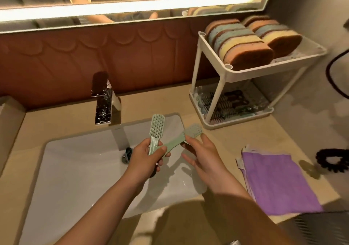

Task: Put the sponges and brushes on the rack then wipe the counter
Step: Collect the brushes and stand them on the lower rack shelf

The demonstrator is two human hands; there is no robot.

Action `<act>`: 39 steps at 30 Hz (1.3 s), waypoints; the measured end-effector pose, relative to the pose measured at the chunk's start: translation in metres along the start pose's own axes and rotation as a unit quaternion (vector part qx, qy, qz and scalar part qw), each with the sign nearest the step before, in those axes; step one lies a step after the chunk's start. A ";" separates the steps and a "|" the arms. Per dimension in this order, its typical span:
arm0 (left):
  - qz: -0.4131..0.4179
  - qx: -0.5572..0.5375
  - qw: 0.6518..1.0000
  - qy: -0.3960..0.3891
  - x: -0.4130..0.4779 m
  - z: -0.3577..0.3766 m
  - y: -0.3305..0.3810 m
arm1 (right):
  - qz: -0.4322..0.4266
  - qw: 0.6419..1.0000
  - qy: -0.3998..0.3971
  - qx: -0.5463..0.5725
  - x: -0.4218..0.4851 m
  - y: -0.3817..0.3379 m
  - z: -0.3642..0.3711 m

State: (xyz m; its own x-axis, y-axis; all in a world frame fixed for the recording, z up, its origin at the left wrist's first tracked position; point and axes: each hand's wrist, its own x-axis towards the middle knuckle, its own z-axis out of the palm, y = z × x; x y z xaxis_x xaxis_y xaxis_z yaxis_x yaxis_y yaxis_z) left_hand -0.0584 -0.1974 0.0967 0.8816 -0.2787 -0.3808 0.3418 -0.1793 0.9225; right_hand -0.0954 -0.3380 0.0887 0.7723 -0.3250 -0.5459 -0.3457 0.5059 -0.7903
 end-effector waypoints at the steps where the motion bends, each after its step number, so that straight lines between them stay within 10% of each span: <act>1: -0.002 0.002 1.000 -0.007 0.002 0.006 0.000 | 0.000 1.000 0.000 -0.005 0.000 0.001 -0.001; 15: -0.077 0.058 0.988 -0.123 0.038 0.086 0.011 | -0.140 0.972 0.129 -0.140 0.041 -0.028 -0.089; 26: -0.058 0.108 0.974 -0.190 0.072 0.107 0.022 | -0.131 0.852 0.221 -0.456 0.161 -0.121 -0.167; 32: -0.060 0.118 0.970 -0.206 0.083 0.107 0.018 | -0.150 0.746 0.189 -0.621 0.194 -0.138 -0.174; 39: -0.069 0.140 0.965 -0.210 0.091 0.108 0.012 | -0.100 0.709 0.112 -0.688 0.228 -0.126 -0.179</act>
State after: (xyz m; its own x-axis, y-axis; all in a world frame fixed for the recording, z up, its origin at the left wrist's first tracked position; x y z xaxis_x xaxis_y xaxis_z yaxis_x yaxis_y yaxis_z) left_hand -0.0095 -0.3265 0.0666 0.6042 -0.5809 -0.5454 0.2943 -0.4734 0.8302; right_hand 0.0284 -0.6187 0.0139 0.8287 -0.4772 -0.2925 -0.5531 -0.7785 -0.2968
